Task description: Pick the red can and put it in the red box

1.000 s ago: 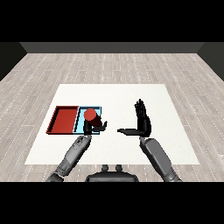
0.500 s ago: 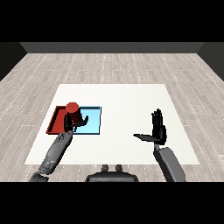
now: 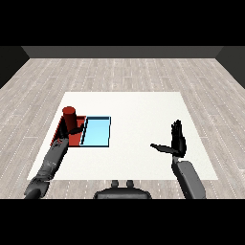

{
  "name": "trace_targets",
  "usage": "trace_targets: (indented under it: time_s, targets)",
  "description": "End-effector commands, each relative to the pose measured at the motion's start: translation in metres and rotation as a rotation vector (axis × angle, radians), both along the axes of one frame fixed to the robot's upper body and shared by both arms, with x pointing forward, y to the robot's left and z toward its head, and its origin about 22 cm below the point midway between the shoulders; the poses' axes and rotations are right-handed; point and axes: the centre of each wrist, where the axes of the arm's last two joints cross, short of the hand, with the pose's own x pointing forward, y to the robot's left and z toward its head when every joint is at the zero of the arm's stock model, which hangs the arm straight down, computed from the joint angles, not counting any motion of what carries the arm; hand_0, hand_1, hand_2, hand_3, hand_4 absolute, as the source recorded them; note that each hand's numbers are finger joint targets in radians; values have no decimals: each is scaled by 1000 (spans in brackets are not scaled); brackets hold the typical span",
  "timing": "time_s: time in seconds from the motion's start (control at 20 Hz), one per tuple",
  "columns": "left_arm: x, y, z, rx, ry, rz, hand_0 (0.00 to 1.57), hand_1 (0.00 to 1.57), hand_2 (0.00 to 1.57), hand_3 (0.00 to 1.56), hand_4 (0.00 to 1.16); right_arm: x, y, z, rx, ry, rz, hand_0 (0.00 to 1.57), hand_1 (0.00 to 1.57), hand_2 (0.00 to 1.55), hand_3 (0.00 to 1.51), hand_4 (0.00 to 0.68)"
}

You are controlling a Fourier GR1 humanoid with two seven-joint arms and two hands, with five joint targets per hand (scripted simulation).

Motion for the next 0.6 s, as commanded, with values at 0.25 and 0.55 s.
trace_targets:
  time_s: [0.25,0.55]
  targets:
    - [11,12,-27,50,211,102,1554,1554,1459,1432,1010,24,5,-12,38,34,0,0,0,0,0,0]
    - [5,25,-32,55,438,218,593,593,628,406,781,29,5,-33,-8,36,-14,0,0,0,0,0]
